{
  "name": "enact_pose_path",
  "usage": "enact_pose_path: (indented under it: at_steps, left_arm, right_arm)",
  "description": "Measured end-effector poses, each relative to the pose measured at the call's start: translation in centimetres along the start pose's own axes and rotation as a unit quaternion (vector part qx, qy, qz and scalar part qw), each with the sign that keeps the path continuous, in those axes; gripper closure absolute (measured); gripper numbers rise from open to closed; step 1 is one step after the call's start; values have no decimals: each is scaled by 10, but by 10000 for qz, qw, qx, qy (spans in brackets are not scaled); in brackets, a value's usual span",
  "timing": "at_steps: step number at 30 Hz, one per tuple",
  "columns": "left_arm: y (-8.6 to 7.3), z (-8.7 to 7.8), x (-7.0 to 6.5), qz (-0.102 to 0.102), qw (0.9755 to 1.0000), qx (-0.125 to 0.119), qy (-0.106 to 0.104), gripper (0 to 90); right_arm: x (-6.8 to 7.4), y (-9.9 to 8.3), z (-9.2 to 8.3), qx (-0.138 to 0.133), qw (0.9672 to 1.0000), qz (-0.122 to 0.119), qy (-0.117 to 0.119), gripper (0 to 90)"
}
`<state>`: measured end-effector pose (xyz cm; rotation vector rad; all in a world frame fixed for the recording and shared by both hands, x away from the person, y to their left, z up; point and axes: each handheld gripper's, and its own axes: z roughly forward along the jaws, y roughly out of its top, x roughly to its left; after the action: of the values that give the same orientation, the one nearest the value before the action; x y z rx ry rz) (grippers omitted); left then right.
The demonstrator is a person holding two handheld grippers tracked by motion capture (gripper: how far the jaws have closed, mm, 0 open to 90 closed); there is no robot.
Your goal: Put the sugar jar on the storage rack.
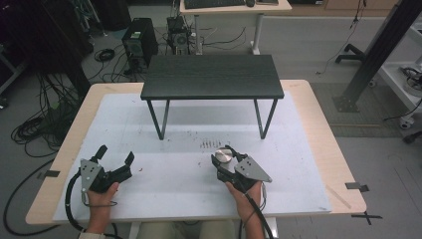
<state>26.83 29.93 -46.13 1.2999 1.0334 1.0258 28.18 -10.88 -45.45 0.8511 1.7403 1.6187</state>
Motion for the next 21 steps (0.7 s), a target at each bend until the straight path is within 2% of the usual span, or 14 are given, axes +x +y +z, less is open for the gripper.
enact_pose_path:
  at_steps: [21]
  left_arm:
    - [0,0,0,-5,10000,14,13,49]
  right_arm:
    - [-1,1,0,32,10000,-7,35,426]
